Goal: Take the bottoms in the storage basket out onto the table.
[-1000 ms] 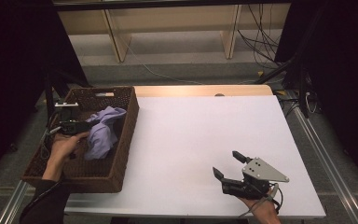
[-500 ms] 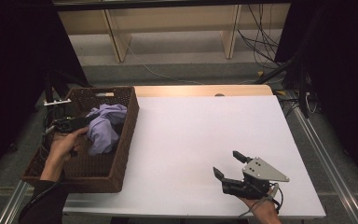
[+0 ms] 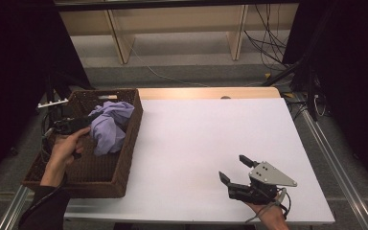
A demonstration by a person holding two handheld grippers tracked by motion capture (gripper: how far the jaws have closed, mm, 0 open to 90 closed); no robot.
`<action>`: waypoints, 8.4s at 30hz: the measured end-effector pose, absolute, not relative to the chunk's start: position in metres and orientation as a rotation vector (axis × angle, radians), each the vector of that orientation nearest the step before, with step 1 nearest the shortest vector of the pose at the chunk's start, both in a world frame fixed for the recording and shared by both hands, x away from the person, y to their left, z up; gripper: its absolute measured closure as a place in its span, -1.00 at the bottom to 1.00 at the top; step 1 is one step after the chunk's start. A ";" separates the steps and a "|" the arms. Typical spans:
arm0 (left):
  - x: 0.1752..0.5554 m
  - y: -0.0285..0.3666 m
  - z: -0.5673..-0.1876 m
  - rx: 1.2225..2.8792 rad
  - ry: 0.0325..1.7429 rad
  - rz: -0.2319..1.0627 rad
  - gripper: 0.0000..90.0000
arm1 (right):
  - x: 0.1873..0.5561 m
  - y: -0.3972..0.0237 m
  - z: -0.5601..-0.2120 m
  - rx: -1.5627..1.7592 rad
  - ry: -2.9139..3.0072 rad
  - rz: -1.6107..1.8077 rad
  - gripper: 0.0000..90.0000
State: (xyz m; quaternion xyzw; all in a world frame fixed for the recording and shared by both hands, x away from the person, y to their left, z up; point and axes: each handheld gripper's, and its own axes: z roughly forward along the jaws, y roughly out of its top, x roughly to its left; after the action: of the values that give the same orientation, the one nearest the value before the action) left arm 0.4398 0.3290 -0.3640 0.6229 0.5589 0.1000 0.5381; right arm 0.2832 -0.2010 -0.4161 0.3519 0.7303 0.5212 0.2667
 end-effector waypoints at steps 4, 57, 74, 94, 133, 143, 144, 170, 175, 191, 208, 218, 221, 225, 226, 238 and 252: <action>0.438 0.326 -0.360 1.467 1.307 0.234 0.78 | 0.283 -0.201 -0.416 0.949 1.972 1.406 -0.58; 0.412 0.272 -0.321 1.376 1.044 0.025 0.78 | 0.283 -0.200 -0.417 0.941 1.978 1.404 -0.58; 0.408 0.239 -0.326 1.399 1.007 -0.025 0.78 | 0.285 -0.199 -0.418 0.946 1.985 1.402 -0.58; 0.407 0.204 -0.324 1.411 0.964 -0.087 0.78 | 0.287 -0.200 -0.419 0.962 1.978 1.403 -0.58; 0.424 0.156 -0.339 1.444 0.987 -0.101 0.78 | 0.287 -0.202 -0.418 0.969 1.971 1.410 -0.58; 0.428 0.146 -0.350 1.467 0.999 -0.108 0.78 | 0.287 -0.202 -0.418 0.964 1.972 1.411 -0.58; 0.429 0.144 -0.352 1.471 1.001 -0.106 0.78 | 0.287 -0.202 -0.418 0.963 1.971 1.411 -0.58; 0.437 0.114 -0.394 1.548 1.056 -0.131 0.75 | 0.286 -0.202 -0.418 0.957 1.969 1.414 -0.58; 0.438 0.109 -0.404 1.574 1.068 -0.138 0.74 | 0.286 -0.202 -0.417 0.953 1.973 1.410 -0.58; 0.439 0.102 -0.417 1.609 1.074 -0.146 0.68 | 0.286 -0.202 -0.417 0.952 1.972 1.411 -0.58; 0.435 0.094 -0.422 1.686 1.014 -0.129 0.37 | 0.286 -0.202 -0.417 0.951 1.969 1.412 -0.58; 0.429 0.092 -0.416 1.725 0.954 -0.107 -0.33 | 0.285 -0.203 -0.417 0.956 1.965 1.414 -0.58; 0.427 0.095 -0.415 1.712 0.938 -0.105 -0.47 | 0.285 -0.203 -0.417 0.957 1.964 1.414 -0.58; 0.423 0.100 -0.413 1.702 0.921 -0.088 -0.56 | 0.285 -0.203 -0.417 0.956 1.966 1.413 -0.58; 0.421 0.101 -0.412 1.705 0.920 -0.079 -0.58 | 0.285 -0.203 -0.417 0.956 1.966 1.413 -0.58; 0.401 0.110 -0.402 1.707 0.860 0.013 -0.66 | 0.285 -0.203 -0.417 0.956 1.964 1.415 -0.58; 0.389 0.123 -0.402 1.690 0.840 0.034 -0.66 | 0.284 -0.203 -0.417 0.956 1.964 1.413 -0.58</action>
State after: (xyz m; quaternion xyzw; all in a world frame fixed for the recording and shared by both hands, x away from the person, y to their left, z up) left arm 0.3886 0.1230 -0.4023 0.7251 0.3603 0.0147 0.5867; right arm 0.2843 -0.2030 -0.4166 0.3541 0.7277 0.5234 0.2668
